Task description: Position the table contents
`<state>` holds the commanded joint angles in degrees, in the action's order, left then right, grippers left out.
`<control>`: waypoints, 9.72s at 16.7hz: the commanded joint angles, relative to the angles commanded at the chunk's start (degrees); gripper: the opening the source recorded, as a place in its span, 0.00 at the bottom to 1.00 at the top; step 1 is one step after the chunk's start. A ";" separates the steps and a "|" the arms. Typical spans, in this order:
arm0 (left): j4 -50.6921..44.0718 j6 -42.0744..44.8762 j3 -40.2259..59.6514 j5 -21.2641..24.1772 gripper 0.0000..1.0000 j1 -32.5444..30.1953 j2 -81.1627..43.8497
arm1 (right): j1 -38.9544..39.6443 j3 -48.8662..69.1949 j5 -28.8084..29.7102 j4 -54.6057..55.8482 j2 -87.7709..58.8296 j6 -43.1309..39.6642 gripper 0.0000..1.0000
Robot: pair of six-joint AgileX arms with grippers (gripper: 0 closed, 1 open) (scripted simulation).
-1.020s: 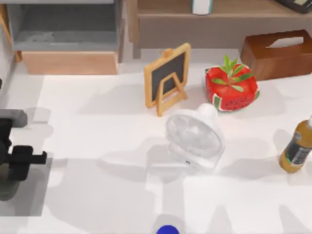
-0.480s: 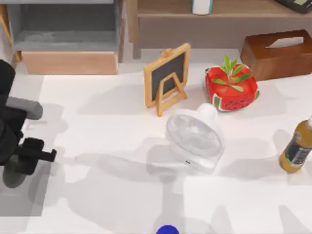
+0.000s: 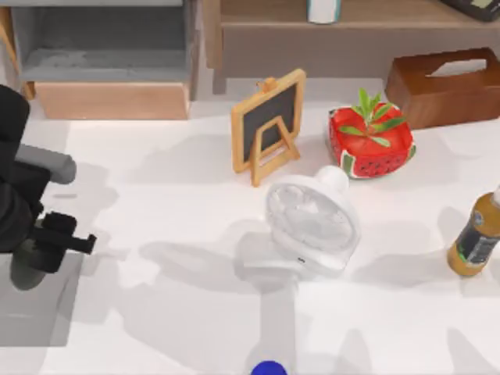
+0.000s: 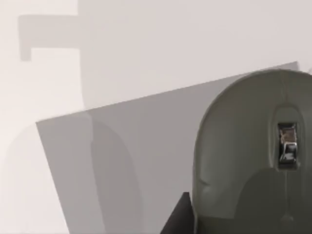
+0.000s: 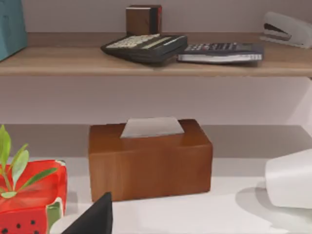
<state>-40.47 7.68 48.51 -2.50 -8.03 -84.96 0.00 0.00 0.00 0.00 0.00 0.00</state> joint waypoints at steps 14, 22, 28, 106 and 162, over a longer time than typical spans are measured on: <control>0.93 -7.10 -4.30 1.92 0.00 6.48 -3.71 | 0.00 0.00 0.00 0.00 0.00 0.00 1.00; 0.93 -7.10 -4.30 1.92 0.30 6.48 -3.71 | 0.00 0.00 0.00 0.00 0.00 0.00 1.00; 0.93 -7.10 -4.30 1.92 0.75 6.48 -3.71 | 0.00 0.00 0.00 0.00 0.00 0.00 1.00; 126.11 83.40 -18.96 42.71 0.00 45.78 -30.91 | 0.00 0.00 0.00 0.00 0.00 0.00 1.00; 102.11 82.32 23.27 27.17 0.68 30.43 -50.31 | 0.00 0.00 0.00 0.00 0.00 0.00 1.00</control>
<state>61.65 90.00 71.78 24.67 22.40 -135.26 0.00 0.00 0.00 0.00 0.00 0.00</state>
